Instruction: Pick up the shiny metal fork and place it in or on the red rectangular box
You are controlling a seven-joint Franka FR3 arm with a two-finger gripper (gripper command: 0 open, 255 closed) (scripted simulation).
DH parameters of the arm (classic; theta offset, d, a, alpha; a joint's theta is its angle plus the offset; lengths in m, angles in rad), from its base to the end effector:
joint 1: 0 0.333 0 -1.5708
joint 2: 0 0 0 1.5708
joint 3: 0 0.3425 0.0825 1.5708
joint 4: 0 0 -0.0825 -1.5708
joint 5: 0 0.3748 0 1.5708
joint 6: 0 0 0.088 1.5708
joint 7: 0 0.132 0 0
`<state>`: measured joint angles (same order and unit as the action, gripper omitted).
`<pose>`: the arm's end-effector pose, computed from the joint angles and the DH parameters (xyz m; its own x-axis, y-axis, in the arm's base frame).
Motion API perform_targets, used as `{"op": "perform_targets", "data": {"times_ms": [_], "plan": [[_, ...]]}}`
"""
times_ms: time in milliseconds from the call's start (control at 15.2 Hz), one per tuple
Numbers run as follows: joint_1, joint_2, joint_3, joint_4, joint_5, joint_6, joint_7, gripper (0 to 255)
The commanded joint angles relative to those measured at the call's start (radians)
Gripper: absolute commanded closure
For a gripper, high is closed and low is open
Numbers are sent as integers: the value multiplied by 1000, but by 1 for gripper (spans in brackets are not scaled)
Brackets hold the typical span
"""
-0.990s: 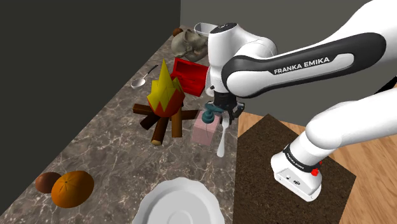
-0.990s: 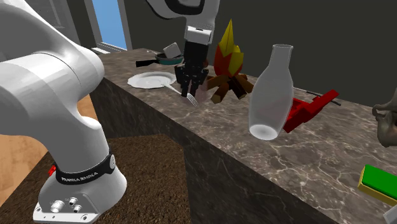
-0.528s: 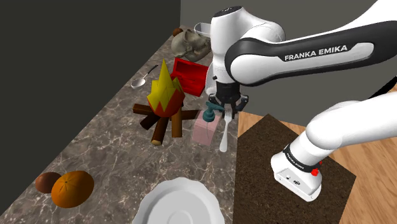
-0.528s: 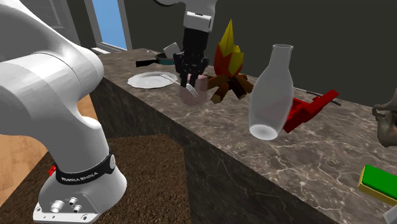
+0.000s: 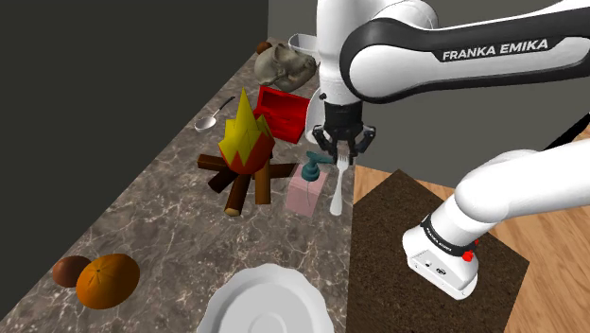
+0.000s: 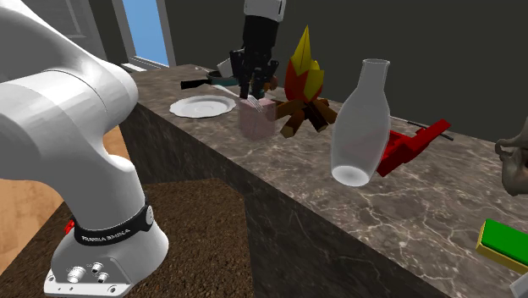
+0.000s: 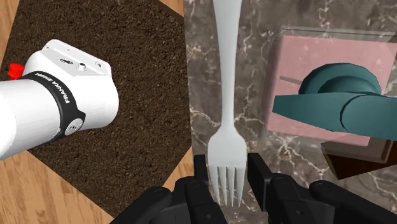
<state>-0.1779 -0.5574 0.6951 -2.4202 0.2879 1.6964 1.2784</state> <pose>0.2888 0.2182 0.4409 0.5719 -0.8203 0.0037 -0.7922 -0.5511 0.2622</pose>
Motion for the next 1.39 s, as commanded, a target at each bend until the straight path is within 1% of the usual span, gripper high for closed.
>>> {"op": "perform_targets", "data": {"times_ms": [0,462,924,1122,1320], "plan": [[-1,-6,-11,23,-5,-30,-3,255],[-3,-22,-39,96,-19,-119,-7,255],[-127,224,-19,259,-160,-56,-24,255],[-168,340,-7,346,-230,-46,-15,255],[-196,463,2,447,-307,-49,1,255]]}}
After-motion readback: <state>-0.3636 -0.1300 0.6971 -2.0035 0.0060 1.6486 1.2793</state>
